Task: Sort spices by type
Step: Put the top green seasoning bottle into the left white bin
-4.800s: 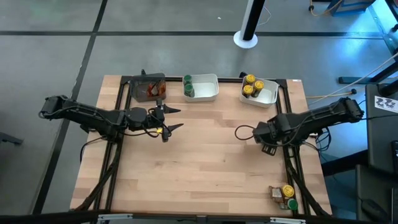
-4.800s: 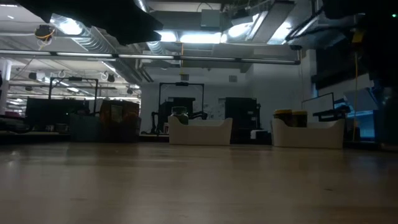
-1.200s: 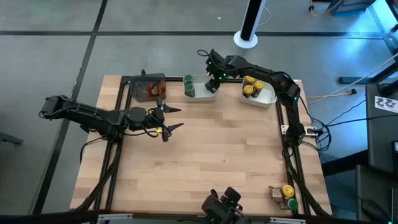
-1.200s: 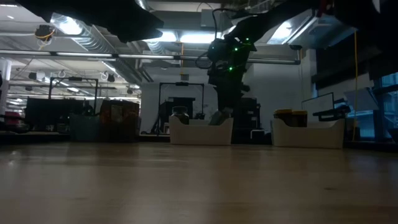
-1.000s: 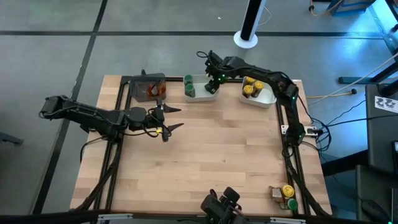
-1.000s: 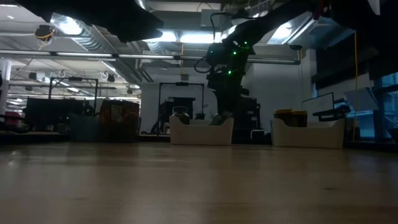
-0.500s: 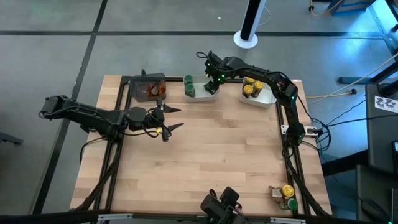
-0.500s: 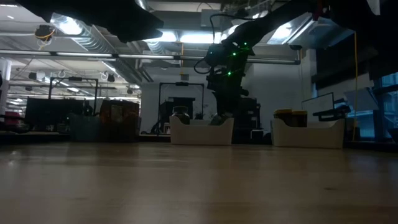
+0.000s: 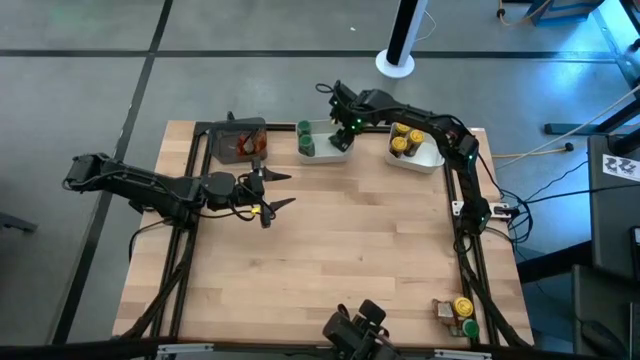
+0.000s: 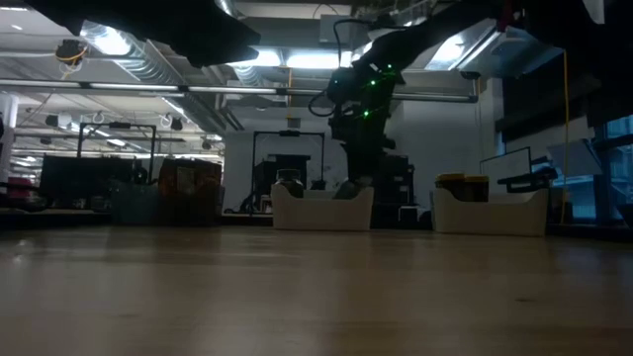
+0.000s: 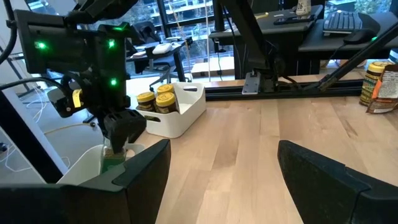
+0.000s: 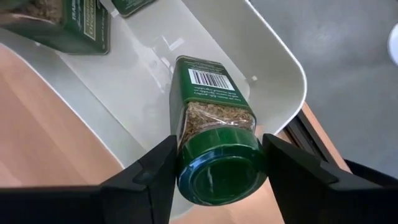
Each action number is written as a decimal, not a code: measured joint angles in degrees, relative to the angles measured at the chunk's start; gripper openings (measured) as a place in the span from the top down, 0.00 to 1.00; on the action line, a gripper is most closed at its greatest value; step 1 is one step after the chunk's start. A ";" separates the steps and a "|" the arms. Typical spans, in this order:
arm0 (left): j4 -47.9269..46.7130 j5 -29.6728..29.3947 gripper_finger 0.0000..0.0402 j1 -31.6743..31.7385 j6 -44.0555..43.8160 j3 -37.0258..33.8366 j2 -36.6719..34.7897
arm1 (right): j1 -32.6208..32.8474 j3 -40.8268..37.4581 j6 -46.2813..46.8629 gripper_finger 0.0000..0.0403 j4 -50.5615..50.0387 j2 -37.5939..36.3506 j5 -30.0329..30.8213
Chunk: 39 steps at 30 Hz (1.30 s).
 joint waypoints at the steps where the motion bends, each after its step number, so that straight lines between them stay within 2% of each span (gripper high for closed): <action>1: -0.01 0.00 0.30 0.00 0.01 0.00 0.00 | 0.00 0.40 -0.05 0.48 -0.34 0.00 0.03; 14: 0.02 -0.01 0.30 0.00 0.12 0.00 0.00 | 0.00 6.61 -2.71 0.48 -7.78 0.00 0.48; 21: 0.03 0.01 0.30 0.83 -0.06 0.00 0.00 | 0.81 9.49 -2.50 0.48 -13.27 0.00 -2.66; 27: 0.01 0.01 0.30 1.11 -0.10 0.00 0.07 | 2.41 9.20 -2.56 0.48 -15.07 0.00 -3.00; 39: -0.03 0.03 0.30 1.11 -0.51 -0.02 0.07 | 3.76 9.13 -4.06 0.48 -16.13 0.71 0.68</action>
